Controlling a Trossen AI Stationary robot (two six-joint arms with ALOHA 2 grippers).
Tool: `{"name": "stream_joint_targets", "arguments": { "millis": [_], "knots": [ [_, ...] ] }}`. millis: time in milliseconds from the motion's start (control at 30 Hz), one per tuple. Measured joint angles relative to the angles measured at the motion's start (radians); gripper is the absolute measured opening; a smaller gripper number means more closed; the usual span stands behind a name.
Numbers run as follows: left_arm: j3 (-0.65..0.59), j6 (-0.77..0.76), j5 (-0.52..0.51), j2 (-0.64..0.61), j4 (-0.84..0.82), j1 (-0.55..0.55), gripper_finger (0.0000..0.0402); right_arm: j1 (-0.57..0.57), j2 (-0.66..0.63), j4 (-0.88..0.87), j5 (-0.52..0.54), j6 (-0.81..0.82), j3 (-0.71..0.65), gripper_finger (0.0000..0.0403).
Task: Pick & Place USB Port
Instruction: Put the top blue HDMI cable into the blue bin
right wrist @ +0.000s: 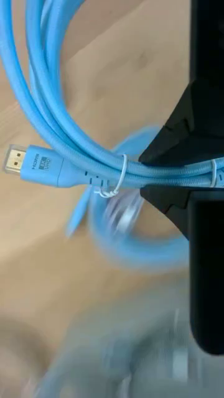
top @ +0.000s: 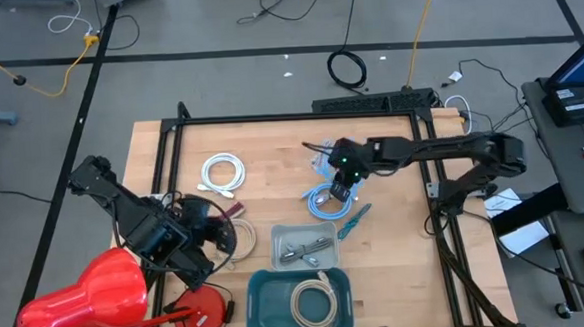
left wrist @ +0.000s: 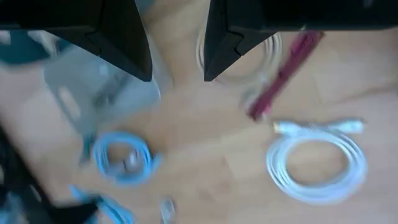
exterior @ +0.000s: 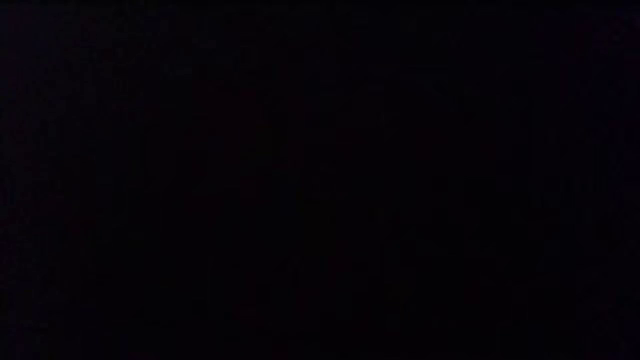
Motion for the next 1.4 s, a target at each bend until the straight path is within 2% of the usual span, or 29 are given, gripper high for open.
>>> {"name": "stream_joint_targets", "arguments": {
  "millis": [133,300,467,600,667,767,833,900,967,1067,1167,1233,1400],
  "knots": [
    [-0.058,-0.049,-0.072,-0.024,0.011,0.005,0.0147,0.049,-0.09,0.03,-0.076,0.081,0.067,0.0025],
    [-0.213,-0.091,-0.112,-0.085,0.124,0.005,0.0147,0.127,-0.197,0.261,-0.176,0.224,0.095,0.0025],
    [-0.456,-0.056,-0.208,-0.19,0.403,-0.017,0.0147,0.205,-0.247,0.494,-0.203,0.345,0.096,0.0025],
    [-0.673,0.047,-0.355,-0.261,0.779,-0.034,0.0147,0.269,-0.25,0.664,-0.236,0.412,0.096,0.0025],
    [-0.763,0.194,-0.428,-0.281,1.059,-0.034,0.0147,0.301,-0.247,0.756,-0.258,0.443,0.095,0.0025],
    [-0.854,0.531,-0.466,-0.282,1.495,-0.013,0.0147,0.341,-0.239,0.887,-0.264,0.488,0.096,0.0025],
    [-0.884,0.757,-0.415,-0.278,1.758,0.019,0.0147,0.365,-0.238,0.95,-0.278,0.504,0.096,0.0025],
    [-0.894,0.938,-0.323,-0.266,1.966,0.061,0.0147,0.383,-0.239,0.983,-0.281,0.506,0.096,0.0025],
    [-0.891,1.073,-0.224,-0.254,2.127,0.101,0.0147,0.401,-0.239,1.001,-0.286,0.51,0.096,0.0025],
    [-0.857,1.222,-0.131,-0.232,2.314,0.148,0.0147,0.427,-0.236,1.048,-0.334,0.522,0.096,0.0025],
    [-0.796,1.297,-0.113,-0.211,2.349,0.172,0.0147,0.446,-0.23,1.073,-0.374,0.541,0.096,0.0025],
    [-0.749,1.286,-0.114,-0.194,2.313,0.183,0.0147,0.46,-0.228,1.034,-0.389,0.558,0.096,0.0025],
    [-0.659,1.153,-0.113,-0.162,2.071,0.187,0.0147,0.519,-0.222,0.697,-0.371,0.479,0.096,0.0025]
  ]
}}
